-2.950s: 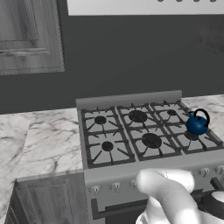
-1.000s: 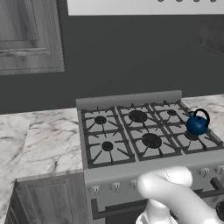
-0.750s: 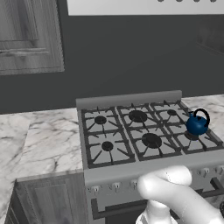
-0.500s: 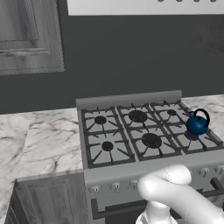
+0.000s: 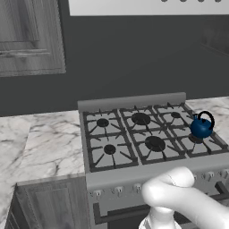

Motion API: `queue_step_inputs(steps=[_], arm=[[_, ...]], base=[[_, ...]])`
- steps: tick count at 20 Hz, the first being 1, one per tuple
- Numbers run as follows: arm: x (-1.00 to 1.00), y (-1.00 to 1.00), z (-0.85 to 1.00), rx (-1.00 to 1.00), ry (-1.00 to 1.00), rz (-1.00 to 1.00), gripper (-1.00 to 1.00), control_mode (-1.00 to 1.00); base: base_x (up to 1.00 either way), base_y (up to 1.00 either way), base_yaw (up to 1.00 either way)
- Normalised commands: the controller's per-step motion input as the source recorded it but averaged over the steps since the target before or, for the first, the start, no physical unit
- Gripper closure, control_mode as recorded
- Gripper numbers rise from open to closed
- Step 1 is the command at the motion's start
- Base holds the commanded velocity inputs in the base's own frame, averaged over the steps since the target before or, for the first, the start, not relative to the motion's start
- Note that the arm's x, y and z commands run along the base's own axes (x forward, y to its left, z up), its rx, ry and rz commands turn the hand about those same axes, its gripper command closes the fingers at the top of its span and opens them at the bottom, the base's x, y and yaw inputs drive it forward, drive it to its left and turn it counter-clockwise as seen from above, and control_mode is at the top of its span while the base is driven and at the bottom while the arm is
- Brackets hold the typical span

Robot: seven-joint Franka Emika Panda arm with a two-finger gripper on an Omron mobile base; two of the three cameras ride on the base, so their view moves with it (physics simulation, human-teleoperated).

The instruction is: The kettle is done boiling. Turn off the stove, then wait for 300 timesteps before moving the kettle to the dining table.

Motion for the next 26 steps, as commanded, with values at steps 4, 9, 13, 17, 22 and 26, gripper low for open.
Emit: queue_step_inputs(steps=[4, 9, 13, 17, 22, 26], arm=[[0.19, 0.0, -0.22, -0.12, 0.0, 0.0, -1.0, -1.0], [0.27, 0.01, 0.0, -0.21, 0.0, -0.01, -1.0, -1.0], [0.3, 0.0, 0.0, -0.24, 0.0, 0.0, -1.0, -1.0], [0.27, 0.0, -0.04, -0.24, 0.0, -0.01, -1.0, -1.0], [0.26, 0.0, -0.04, -0.21, 0.0, -0.01, -1.0, -1.0], [0.23, 0.01, -0.01, -0.19, 0.0, -0.02, -1.0, -1.0]], base=[[0.0, 0.0, 0.0], [0.0, 0.0, 0.0], [0.0, 0.0, 0.0], [0.0, 0.0, 0.0], [0.0, 0.0, 0.0], [0.0, 0.0, 0.0]])
